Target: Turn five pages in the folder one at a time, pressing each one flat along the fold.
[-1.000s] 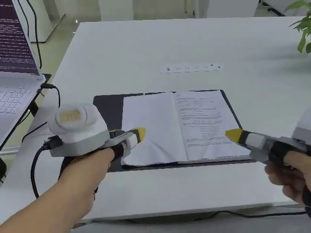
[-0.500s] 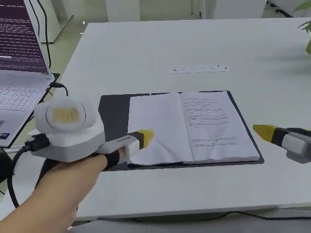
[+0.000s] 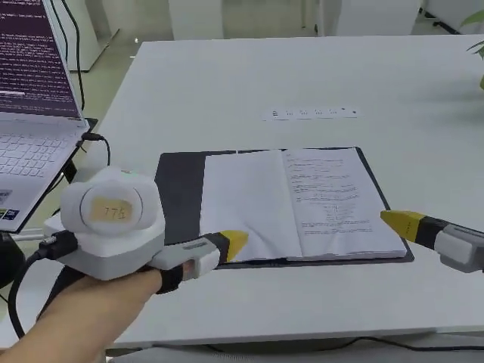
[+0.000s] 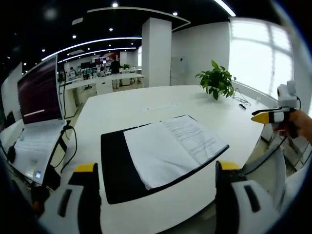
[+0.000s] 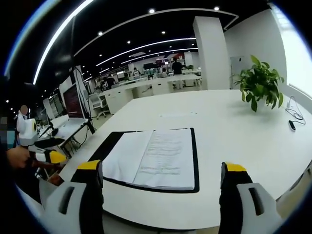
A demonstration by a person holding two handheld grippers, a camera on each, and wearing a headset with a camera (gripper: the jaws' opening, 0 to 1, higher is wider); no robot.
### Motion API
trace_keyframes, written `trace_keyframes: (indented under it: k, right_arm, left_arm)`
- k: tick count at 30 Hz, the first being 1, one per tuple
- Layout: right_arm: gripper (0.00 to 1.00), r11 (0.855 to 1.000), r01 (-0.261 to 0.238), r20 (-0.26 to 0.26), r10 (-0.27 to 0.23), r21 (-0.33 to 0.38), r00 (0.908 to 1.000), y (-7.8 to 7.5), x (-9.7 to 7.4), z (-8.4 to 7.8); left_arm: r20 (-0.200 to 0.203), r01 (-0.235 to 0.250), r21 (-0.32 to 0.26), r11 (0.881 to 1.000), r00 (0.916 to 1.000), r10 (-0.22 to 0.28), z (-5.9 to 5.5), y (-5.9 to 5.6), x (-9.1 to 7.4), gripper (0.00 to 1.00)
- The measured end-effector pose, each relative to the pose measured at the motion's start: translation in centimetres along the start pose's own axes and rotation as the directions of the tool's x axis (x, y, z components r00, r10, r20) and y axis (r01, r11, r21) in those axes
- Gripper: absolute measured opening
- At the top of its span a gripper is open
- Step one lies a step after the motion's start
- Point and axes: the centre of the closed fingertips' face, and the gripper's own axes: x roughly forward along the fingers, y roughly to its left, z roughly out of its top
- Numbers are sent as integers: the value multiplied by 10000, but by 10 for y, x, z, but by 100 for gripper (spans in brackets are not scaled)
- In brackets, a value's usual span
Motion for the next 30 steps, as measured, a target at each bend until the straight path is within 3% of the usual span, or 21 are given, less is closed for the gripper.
trace_keyframes:
  k: [5,15,17,23,27,30]
  right_arm:
    - [99,9983,-266,124,260,527,9996,0,-1,2]
    - [98,9979,-371,66,368,525,9993,0,-3,-3]
    - [97,9975,-414,74,410,566,9991,-1,-4,-3]
    - [97,9961,-523,52,521,715,9986,-3,-6,-5]
    - [96,9946,-573,29,573,867,9984,-5,-6,-7]
    - [96,9935,-658,10,660,926,9978,-3,-6,-9]
  left_arm:
    - [159,-67,23,10000,9999,67,3,-1,-2,99]
    - [67,-37,81,10000,10000,37,3,-10,4,99]
    - [-28,60,126,9999,10000,-60,2,-14,7,94]
    - [-215,341,146,9993,9992,-338,3,-30,23,93]
    - [-424,561,229,9982,9976,-551,1,-41,36,87]
    - [-441,794,-100,9968,9958,-798,3,-53,48,84]
